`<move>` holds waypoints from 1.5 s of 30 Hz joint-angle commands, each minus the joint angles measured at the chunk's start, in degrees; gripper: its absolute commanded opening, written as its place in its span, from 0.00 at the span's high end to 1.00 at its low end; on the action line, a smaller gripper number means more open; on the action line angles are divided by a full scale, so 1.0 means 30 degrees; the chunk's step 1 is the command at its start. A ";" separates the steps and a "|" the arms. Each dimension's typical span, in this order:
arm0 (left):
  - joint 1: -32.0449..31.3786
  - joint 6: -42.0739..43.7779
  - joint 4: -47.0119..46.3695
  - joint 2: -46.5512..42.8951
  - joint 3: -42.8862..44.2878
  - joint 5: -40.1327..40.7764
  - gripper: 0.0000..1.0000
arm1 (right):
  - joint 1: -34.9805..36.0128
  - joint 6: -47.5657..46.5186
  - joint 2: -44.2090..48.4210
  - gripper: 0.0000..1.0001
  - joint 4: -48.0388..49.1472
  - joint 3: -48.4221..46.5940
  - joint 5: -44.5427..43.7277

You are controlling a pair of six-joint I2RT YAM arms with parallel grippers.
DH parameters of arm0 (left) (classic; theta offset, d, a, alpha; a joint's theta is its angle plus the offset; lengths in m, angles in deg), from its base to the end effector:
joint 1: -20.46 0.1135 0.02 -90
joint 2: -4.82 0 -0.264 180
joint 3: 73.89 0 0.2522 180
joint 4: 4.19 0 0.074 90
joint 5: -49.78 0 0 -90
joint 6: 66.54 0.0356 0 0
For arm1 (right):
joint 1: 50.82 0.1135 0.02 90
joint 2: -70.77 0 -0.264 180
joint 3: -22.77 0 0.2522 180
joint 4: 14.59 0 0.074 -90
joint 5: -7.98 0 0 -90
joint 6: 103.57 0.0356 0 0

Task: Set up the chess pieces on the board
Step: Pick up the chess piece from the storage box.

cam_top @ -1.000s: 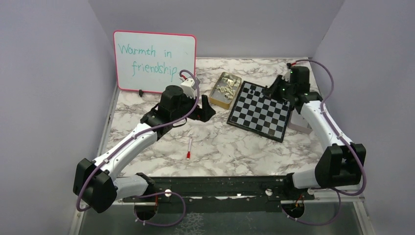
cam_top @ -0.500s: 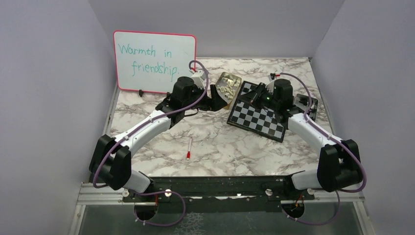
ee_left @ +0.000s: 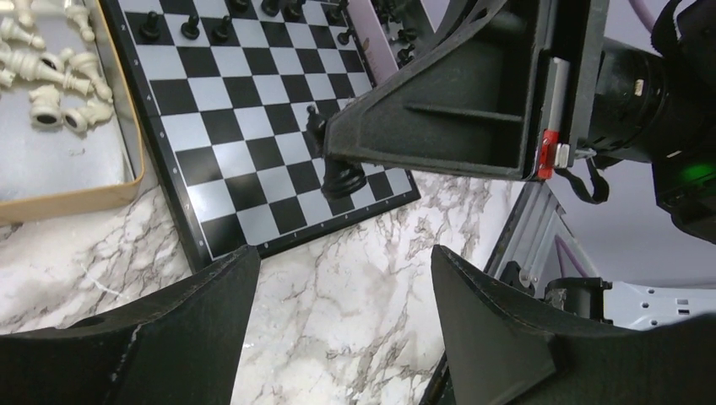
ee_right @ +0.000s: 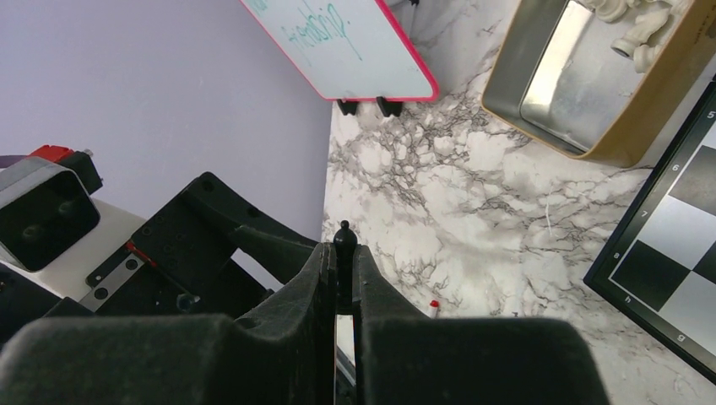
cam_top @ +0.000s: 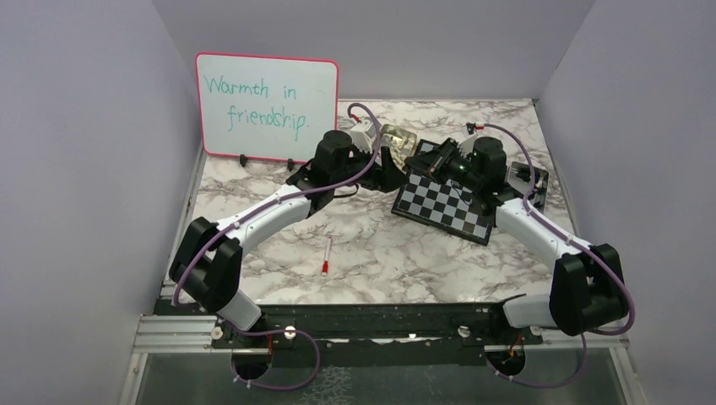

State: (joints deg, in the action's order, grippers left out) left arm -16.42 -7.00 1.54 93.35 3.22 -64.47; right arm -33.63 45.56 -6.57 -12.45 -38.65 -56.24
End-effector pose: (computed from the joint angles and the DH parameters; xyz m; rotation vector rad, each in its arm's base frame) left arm 0.2809 -0.2290 0.2961 0.4286 1.9791 -1.1758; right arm 0.2894 0.1057 0.2766 0.3754 1.9690 1.3112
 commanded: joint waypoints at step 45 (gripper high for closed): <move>-0.0186 0.4082 -0.0463 0.0559 0.1719 -0.1570 0.26 | 0.0451 -0.1828 0.1497 0.88 0.0768 0.0077 0.1810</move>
State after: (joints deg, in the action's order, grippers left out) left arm -16.90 8.56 3.18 94.71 7.88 -67.77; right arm -32.75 37.58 -3.79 -13.37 -38.71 -51.08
